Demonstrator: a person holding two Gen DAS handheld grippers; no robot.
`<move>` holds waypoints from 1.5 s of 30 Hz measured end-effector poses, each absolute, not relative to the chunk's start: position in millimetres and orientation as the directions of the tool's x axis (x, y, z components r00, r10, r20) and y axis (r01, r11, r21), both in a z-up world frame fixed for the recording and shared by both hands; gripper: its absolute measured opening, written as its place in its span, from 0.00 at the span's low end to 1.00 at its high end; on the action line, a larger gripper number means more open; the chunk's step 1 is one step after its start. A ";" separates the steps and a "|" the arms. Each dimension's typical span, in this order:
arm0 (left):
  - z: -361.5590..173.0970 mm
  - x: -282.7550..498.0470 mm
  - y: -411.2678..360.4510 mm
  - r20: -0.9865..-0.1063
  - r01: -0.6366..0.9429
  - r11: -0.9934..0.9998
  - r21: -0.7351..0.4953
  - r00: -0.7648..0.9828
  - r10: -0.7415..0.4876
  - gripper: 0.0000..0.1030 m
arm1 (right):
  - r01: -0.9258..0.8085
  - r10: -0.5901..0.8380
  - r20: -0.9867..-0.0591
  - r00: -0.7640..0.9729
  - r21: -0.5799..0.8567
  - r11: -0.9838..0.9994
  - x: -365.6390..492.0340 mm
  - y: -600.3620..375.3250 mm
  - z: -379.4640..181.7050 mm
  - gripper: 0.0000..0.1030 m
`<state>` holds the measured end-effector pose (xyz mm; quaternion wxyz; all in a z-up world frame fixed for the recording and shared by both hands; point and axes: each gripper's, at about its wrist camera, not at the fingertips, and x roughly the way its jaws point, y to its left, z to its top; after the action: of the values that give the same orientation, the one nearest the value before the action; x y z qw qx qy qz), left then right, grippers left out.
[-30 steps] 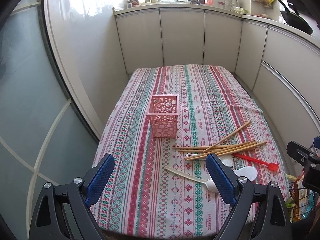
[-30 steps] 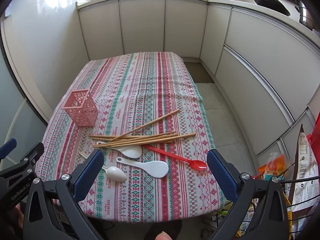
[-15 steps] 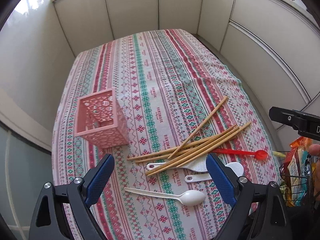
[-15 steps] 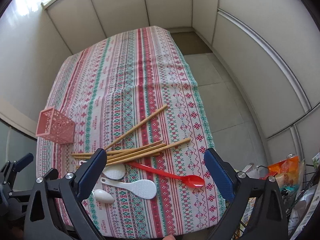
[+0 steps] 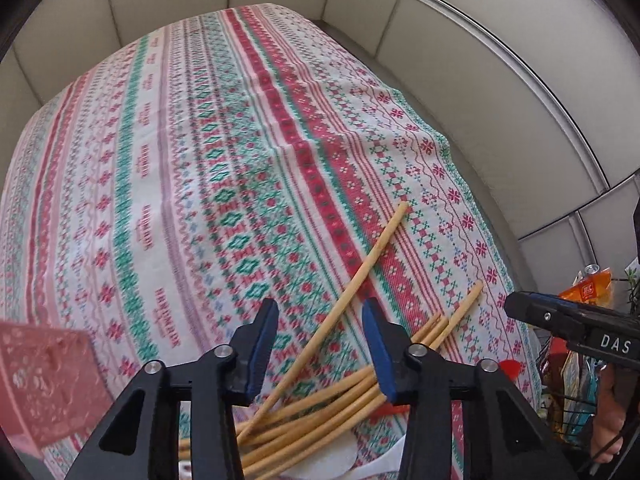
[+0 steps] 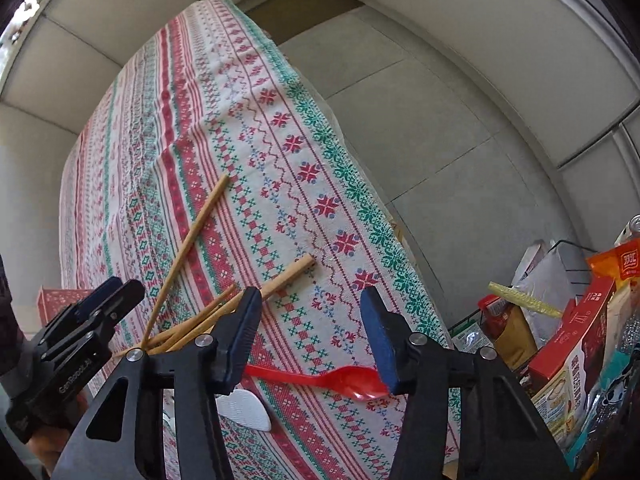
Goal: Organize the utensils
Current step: 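Grasp a wooden chopstick with the left tool while the right tool grasps another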
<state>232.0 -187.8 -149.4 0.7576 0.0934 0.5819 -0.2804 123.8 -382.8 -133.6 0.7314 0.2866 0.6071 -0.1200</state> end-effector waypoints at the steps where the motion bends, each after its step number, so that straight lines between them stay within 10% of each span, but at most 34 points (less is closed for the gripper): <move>1: -155.5 236.1 -198.4 -0.935 0.548 0.813 -0.196 0.147 -0.324 0.34 | 0.527 0.183 -0.955 0.234 0.283 0.801 125.2 -385.5 -135.3 0.51; 20: -172.0 238.9 -278.3 -0.958 0.686 0.728 0.000 0.208 -0.196 0.08 | 0.554 0.368 -0.899 0.237 0.437 0.709 133.5 -395.6 -158.8 0.43; 45: -56.4 172.8 -66.5 -0.825 0.410 0.905 -0.113 0.469 -0.315 0.07 | 0.564 0.435 -0.853 0.289 0.519 0.642 180.4 -363.3 -181.0 0.12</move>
<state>172.8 -66.5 -56.4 0.8556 0.0505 0.4695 -0.2120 180.4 -363.3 -181.0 0.6840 0.4205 0.5943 -0.0472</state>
